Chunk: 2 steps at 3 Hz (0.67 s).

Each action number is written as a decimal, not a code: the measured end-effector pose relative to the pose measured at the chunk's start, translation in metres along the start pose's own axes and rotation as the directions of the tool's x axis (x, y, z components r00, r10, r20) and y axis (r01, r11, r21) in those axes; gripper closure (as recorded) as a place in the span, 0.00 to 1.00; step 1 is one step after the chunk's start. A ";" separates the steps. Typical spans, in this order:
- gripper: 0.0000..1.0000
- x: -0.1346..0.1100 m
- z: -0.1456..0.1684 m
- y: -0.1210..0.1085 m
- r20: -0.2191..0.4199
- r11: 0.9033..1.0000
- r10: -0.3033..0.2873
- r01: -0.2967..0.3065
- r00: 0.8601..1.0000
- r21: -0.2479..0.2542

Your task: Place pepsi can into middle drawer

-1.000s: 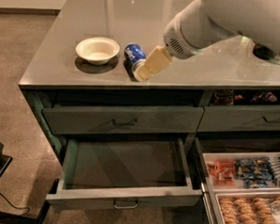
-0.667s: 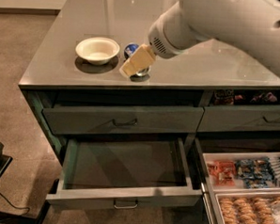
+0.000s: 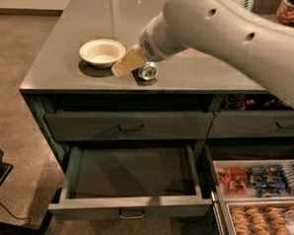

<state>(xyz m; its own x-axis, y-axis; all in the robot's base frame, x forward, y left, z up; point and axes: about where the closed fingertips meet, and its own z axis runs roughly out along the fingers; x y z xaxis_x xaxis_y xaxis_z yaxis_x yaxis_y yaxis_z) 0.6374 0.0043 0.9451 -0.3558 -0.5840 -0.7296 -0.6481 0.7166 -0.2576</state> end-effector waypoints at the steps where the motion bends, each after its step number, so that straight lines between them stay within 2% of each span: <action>1: 0.00 -0.004 0.020 -0.002 0.023 0.999 0.012 -0.013 1.000 0.037; 2: 0.00 -0.004 0.036 -0.008 0.038 0.997 0.028 -0.030 0.999 0.072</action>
Offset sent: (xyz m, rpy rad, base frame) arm 0.0572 0.0070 -0.0402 0.0368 -0.0737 -0.1264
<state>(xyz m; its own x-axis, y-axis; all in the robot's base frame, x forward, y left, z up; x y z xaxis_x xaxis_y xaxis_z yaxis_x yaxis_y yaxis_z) 0.6681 0.0149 0.9270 -0.3476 -0.5490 -0.7601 -0.5868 0.7597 -0.2804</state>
